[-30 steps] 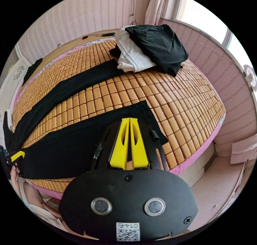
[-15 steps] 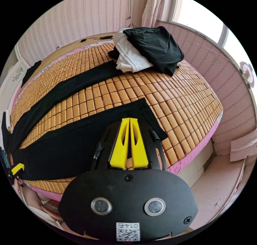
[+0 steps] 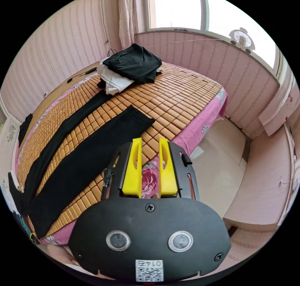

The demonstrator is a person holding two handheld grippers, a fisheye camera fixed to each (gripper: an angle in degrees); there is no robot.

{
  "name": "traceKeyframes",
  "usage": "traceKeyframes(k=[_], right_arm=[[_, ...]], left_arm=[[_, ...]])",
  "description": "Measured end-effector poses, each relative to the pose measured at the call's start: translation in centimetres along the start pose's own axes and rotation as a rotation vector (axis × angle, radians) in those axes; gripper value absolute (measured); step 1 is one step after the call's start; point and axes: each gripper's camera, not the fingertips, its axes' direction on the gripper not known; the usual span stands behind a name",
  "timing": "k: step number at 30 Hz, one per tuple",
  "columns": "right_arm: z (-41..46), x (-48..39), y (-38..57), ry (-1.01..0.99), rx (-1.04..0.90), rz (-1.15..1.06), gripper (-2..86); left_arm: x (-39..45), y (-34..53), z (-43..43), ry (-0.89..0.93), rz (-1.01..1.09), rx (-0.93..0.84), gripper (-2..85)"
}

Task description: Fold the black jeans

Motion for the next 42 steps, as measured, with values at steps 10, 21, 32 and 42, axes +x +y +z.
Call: traceKeyframes(k=[10, 21, 32, 42], right_arm=[[1.4, 0.0, 1.8, -0.222, -0.052, -0.025, 12.1], [4.8, -3.7, 1.0, -0.214, -0.187, -0.128, 11.5], [6.0, 0.3, -0.2, -0.271, -0.177, 0.026, 4.6], [5.6, 4.3, -1.9, -0.475, -0.135, 0.122, 0.1]], left_arm=[[-6.1, 4.6, 2.9, 0.198, -0.253, 0.009, 14.4], [-7.0, 6.4, 5.5, 0.115, -0.214, -0.077, 13.7], [-8.0, 7.5, 5.5, 0.122, -0.19, -0.055, 12.0], [-6.9, 7.2, 3.8, 0.087, -0.098, -0.037, 4.3]])
